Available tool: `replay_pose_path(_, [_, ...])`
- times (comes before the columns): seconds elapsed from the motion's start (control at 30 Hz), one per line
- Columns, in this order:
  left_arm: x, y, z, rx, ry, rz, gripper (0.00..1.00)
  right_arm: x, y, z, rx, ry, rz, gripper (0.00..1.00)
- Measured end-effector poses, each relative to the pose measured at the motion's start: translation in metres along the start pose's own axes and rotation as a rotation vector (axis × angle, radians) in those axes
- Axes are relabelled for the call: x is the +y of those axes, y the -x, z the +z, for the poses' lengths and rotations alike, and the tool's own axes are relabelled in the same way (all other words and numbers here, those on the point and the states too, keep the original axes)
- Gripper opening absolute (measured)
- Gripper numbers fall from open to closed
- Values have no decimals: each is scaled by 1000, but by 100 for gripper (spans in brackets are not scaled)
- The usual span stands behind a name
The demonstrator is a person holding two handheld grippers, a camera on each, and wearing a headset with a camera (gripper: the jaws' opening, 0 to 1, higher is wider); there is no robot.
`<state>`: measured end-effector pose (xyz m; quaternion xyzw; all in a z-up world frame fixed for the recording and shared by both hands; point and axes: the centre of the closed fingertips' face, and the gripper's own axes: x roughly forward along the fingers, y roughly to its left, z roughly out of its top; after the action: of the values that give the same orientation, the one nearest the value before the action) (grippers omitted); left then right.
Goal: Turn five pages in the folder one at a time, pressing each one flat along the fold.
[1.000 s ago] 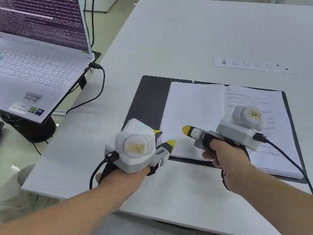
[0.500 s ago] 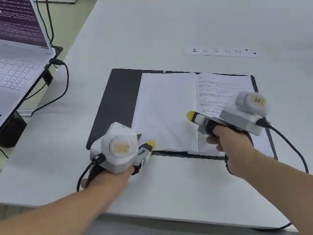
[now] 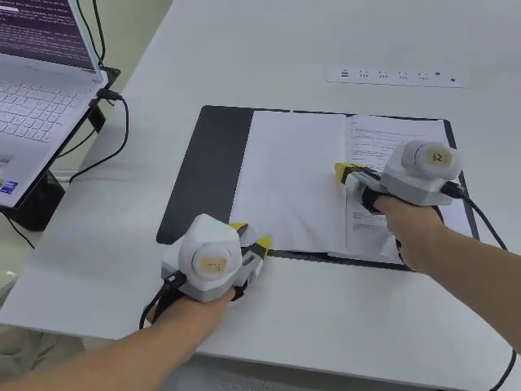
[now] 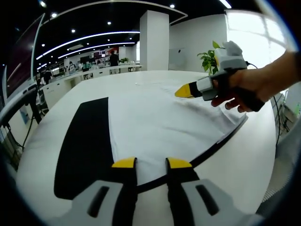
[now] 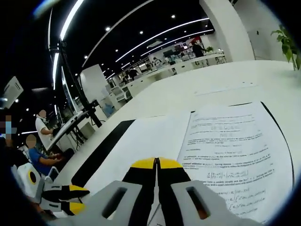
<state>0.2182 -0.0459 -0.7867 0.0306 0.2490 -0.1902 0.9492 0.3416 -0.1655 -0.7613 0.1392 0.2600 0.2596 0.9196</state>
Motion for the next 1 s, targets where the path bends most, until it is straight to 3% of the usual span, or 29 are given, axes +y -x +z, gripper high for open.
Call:
replay_pose_path(0.13, [1, -1, -1, -4, 3, 2, 23, -11, -7, -1, 6, 8, -19, 0])
replay_pose_path(0.27, [1, -2, -2, -11, 5, 2, 23, -11, -8, -2, 12, 11, -26, 0])
replay_pose_path(0.47, [2, -3, -2, -20, 13, 6, 23, -10, -13, 5, 1, 20, -26, 0])
replay_pose_path(1.0, [2, -3, -3, -41, 24, 9, 23, -26, -40, 26, -37, 18, -53, 0])
